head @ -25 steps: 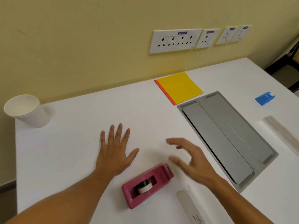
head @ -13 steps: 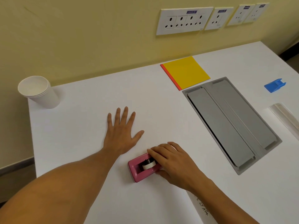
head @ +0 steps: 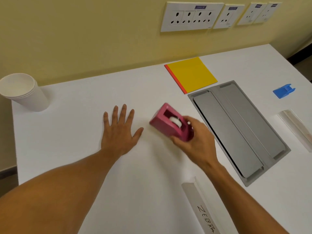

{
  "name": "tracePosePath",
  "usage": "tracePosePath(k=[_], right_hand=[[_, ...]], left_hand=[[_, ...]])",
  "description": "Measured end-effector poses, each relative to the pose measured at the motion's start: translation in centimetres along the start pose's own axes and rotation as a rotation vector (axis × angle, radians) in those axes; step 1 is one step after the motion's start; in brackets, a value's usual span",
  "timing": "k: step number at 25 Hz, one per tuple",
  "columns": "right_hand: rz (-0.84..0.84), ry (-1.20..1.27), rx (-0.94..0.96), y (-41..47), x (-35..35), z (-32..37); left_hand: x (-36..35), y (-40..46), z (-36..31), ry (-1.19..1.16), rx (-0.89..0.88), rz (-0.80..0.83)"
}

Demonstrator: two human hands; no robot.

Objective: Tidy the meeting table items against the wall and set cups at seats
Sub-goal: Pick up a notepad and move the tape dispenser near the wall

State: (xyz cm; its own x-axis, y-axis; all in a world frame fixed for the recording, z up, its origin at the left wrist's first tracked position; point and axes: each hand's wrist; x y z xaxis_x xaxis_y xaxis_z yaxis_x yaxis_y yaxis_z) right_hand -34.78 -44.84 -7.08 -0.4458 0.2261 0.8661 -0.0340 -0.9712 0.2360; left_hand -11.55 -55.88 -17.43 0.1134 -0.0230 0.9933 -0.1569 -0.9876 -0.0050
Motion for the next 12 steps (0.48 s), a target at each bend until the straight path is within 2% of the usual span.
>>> tracePosePath(k=[5, 12], right_hand=[[-0.108, 0.021, -0.154, 9.8, -2.6, -1.0], [-0.102, -0.057, -0.274, 19.8, -6.5, -1.3]], left_hand=[[0.4, -0.1, -0.2, 0.002, 0.004, 0.018], [0.3, 0.3, -0.1, -0.005, -0.001, 0.013]])
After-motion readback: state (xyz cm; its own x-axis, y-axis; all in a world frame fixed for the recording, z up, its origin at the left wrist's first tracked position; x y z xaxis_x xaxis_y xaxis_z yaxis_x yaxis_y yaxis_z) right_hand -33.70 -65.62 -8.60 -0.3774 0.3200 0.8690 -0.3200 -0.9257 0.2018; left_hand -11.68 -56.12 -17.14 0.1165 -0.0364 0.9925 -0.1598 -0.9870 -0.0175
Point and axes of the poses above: each hand's wrist, its own y-axis towards the middle knuckle, its own x-axis out of the back of the hand, z = x × y, and after that the axes turned 12 degrees about x, right-handed
